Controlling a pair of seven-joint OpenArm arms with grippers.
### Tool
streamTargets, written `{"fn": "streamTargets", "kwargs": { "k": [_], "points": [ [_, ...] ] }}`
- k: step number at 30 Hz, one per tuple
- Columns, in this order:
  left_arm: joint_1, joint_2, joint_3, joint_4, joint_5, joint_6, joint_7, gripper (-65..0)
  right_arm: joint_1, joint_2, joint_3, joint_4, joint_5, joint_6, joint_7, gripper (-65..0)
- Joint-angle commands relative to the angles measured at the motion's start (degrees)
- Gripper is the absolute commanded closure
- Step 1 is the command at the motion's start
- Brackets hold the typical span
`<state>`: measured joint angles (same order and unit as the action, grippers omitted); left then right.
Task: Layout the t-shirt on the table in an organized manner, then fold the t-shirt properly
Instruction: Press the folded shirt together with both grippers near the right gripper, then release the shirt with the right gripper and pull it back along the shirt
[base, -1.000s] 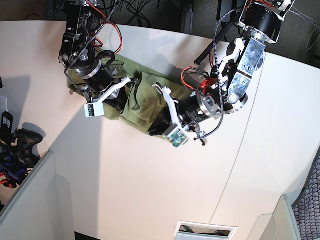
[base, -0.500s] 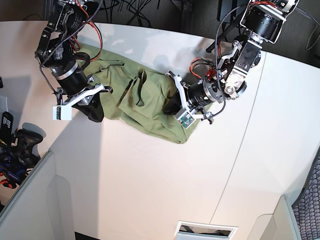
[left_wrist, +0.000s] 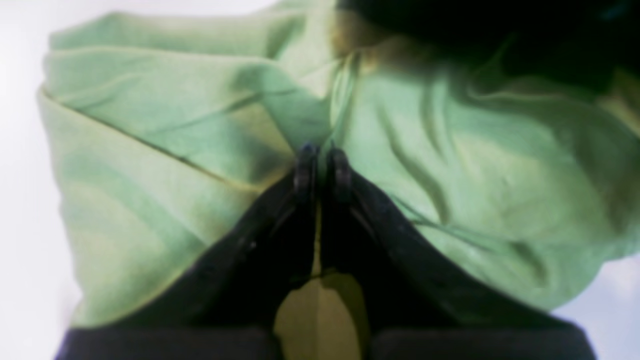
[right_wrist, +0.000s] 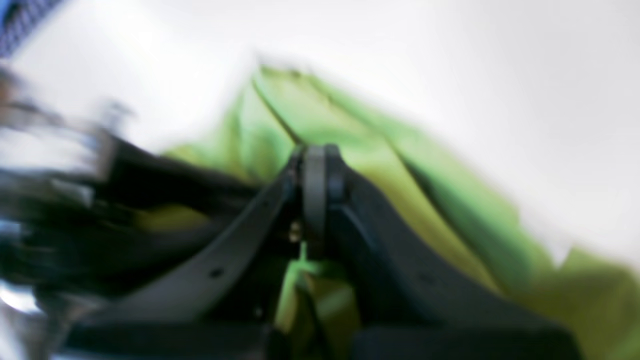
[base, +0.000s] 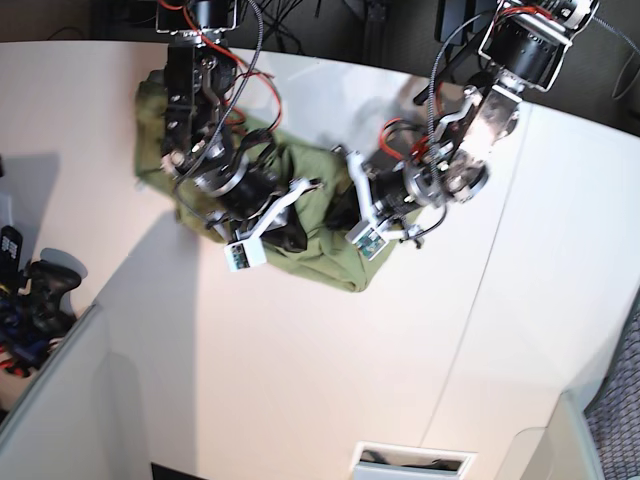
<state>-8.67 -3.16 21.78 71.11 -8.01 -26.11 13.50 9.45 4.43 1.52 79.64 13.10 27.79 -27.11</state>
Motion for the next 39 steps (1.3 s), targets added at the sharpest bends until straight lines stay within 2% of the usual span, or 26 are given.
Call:
{"fn": "streamTargets", "kwargs": {
  "k": [1,6,12,21,24,30,39],
  "points": [
    [-1.42,0.24,-0.13,0.81,-0.26,-0.26,-0.98,-3.7,1.99,0.35,0.07,-1.53,0.55,0.09,1.46,0.0],
    [-1.95,0.13,-2.47,0.98,-0.72,-0.26,-0.98,-3.7,2.08,0.35,1.20,-8.17,-1.38,0.04,3.41,0.0],
    [-3.93,0.13,-5.75,4.26,-4.55,-0.33,1.60,-3.7,1.29,1.11,2.69,-8.35,-2.21,0.07,3.08,0.0],
    [-8.55,0.31,-5.62,3.32,-4.63,-0.31,1.27,-3.8,1.27,1.11,2.54,-8.35,-2.21,0.07,1.38,0.0],
    [-9.07,0.31,-5.62,0.09,-4.66,-0.28,-0.35,-3.8,1.27,1.11,2.54,-8.35,-2.21,0.07,1.16,0.0],
    [-9.09,0.61,-5.62,-10.34,-4.55,-0.31,-7.72,-3.8,1.27,1.11,2.54,-8.35,-2.21,0.07,1.16,0.0],
    [-10.14,0.44,-5.64,-14.93,-2.91,-0.28,-8.52,-3.8,1.38,1.11,2.54,-8.33,-2.14,0.07,0.98,0.0]
  ]
}}
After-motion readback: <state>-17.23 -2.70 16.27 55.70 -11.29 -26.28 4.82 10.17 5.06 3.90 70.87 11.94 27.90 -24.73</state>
